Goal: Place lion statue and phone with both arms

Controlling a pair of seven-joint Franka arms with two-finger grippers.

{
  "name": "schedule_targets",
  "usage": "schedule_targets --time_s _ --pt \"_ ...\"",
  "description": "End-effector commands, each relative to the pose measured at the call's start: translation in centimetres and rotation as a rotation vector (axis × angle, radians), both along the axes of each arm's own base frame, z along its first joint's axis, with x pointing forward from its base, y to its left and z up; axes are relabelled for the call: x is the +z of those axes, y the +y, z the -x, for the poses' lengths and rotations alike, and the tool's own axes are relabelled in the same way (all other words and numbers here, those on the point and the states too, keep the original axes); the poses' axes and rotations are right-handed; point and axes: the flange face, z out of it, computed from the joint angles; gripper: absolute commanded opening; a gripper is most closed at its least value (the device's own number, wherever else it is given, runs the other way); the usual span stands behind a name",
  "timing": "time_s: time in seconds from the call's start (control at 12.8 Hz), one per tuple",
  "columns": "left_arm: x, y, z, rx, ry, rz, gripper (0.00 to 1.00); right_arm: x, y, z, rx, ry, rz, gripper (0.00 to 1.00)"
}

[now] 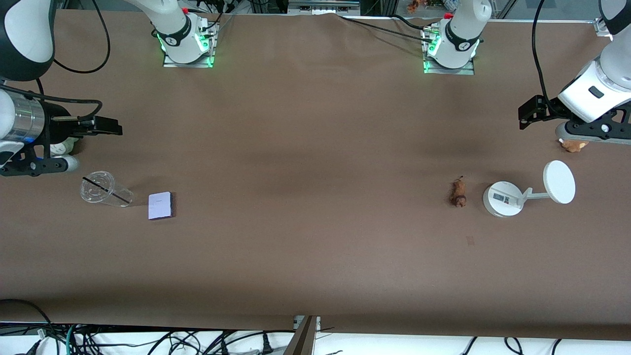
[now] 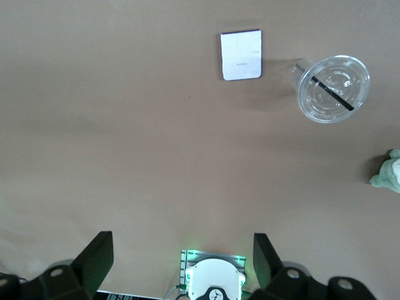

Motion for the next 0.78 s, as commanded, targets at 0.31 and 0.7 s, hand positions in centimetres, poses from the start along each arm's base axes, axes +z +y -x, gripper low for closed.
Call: schedule_targets --time_s 0.31,0.7 --pt "0.8 -0.1 0.5 0.009 -0.001 0.018 1.0 0.4 1.5 0.4 0.022 0.03 0.019 0.99" --pt "0.7 -0.1 0.4 0.008 -0.002 0.018 1.0 2.4 -1.1 2.5 0.027 0.032 -0.025 0.99"
